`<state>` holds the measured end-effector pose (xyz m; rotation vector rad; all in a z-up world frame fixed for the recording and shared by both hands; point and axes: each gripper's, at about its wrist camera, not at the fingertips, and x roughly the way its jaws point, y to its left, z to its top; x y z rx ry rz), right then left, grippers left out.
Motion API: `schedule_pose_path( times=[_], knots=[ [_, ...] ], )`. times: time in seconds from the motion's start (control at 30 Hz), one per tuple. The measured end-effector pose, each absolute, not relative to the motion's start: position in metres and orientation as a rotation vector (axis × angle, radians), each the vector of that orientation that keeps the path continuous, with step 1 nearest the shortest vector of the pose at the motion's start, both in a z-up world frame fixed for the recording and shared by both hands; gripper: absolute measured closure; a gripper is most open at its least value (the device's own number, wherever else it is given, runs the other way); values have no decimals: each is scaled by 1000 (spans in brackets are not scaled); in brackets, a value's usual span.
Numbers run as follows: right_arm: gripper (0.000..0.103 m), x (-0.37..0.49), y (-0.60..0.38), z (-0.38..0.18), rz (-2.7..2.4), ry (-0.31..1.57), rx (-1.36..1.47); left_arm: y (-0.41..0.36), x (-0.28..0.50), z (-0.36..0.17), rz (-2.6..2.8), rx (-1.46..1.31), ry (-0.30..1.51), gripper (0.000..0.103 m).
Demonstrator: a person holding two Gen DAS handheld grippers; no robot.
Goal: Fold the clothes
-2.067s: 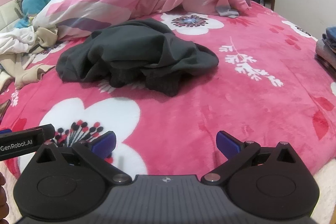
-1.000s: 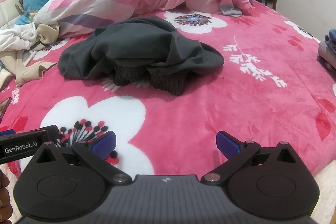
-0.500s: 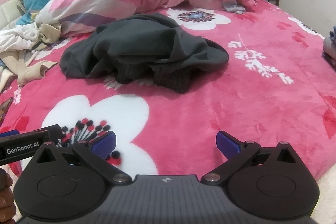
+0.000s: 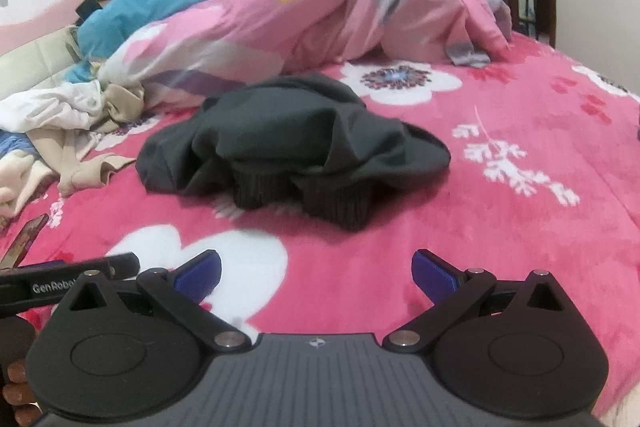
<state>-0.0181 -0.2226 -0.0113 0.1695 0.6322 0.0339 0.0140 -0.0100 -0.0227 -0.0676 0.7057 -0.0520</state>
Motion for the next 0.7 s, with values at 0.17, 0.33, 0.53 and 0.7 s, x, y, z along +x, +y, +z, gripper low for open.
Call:
schedule_pose_path(
  times=[0.17,0.33,0.53,0.7],
  knots=[
    [0,-7,-226,-12,60,611,161,-13,20,-30,-64,-42,709,0],
    [0,11,-221,-4,104,560,88,-13,25,-36,-66,-25,711,0],
    [0,36,-198,7,213,403,-132,-11,29,-40,-64,-25,713,0],
    [0,62,-179,-4,226,417,-296,-12,30,-41,-65,-18,715,0]
  ],
)
